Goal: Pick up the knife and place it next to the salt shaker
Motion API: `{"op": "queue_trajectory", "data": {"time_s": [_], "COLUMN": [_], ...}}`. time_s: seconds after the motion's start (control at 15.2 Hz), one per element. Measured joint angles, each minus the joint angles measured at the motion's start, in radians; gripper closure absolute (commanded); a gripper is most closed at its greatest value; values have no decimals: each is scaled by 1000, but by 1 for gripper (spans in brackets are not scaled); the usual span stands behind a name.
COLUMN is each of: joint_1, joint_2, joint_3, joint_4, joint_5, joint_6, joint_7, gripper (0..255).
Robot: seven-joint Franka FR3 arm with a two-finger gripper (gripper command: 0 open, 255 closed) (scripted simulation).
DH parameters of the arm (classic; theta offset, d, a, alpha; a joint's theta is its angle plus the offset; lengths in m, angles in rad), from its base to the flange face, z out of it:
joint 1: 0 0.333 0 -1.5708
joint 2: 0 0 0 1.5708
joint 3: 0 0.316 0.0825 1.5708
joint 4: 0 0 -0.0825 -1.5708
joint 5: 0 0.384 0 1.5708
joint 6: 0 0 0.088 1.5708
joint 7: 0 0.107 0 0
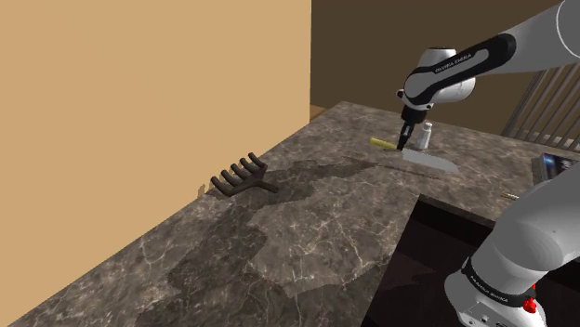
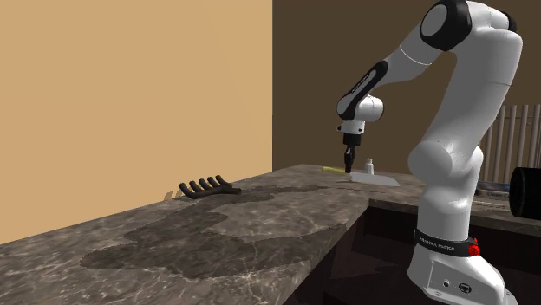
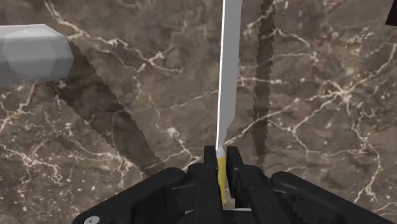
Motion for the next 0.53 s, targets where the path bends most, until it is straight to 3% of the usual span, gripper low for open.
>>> {"op": "queue_trajectory", "data": {"time_s": [0.53], "joint_1": [3], "joint_2": [31], "joint_3": [-8], "joint_4": [-25], "joint_5": [12], "joint_6": [54], "joint_7": [-13], "gripper": [255]}}
